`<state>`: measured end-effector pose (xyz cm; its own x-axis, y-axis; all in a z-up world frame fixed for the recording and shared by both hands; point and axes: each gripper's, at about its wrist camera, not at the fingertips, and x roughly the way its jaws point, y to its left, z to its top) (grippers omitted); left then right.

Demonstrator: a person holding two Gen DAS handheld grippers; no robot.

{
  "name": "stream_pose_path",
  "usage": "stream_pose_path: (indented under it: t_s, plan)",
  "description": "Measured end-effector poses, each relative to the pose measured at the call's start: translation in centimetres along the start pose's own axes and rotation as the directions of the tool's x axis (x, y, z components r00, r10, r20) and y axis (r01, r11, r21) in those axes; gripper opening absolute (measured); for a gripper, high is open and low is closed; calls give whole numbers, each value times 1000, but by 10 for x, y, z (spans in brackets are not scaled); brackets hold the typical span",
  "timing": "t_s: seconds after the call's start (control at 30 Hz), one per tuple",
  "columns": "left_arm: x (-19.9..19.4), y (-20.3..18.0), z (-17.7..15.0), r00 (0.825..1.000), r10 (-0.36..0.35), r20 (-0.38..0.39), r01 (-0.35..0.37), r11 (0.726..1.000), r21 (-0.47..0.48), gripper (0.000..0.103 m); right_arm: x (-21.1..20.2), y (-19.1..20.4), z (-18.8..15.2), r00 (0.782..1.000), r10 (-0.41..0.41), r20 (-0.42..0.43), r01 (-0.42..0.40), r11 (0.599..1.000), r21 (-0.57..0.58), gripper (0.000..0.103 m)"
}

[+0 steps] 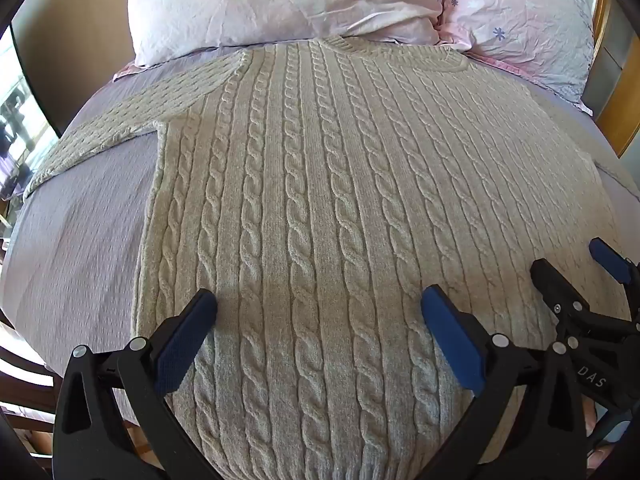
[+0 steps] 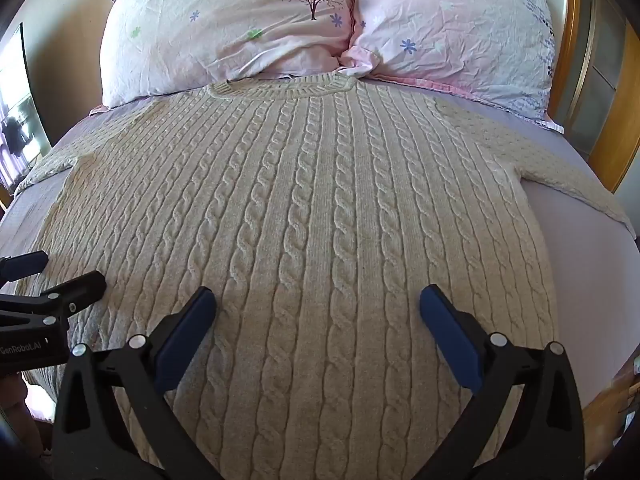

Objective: Fold small clothes

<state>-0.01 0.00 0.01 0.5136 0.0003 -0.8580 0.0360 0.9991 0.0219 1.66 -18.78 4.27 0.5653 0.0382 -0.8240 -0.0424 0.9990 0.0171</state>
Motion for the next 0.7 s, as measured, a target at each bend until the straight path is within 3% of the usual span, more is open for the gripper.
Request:
stream_pose_path:
  t_s: [0.7]
  plan:
    - [0,0,0,1000,1,3,-1,1000,0,102,1,0,0,1000,0,-7,0,1000,0,101]
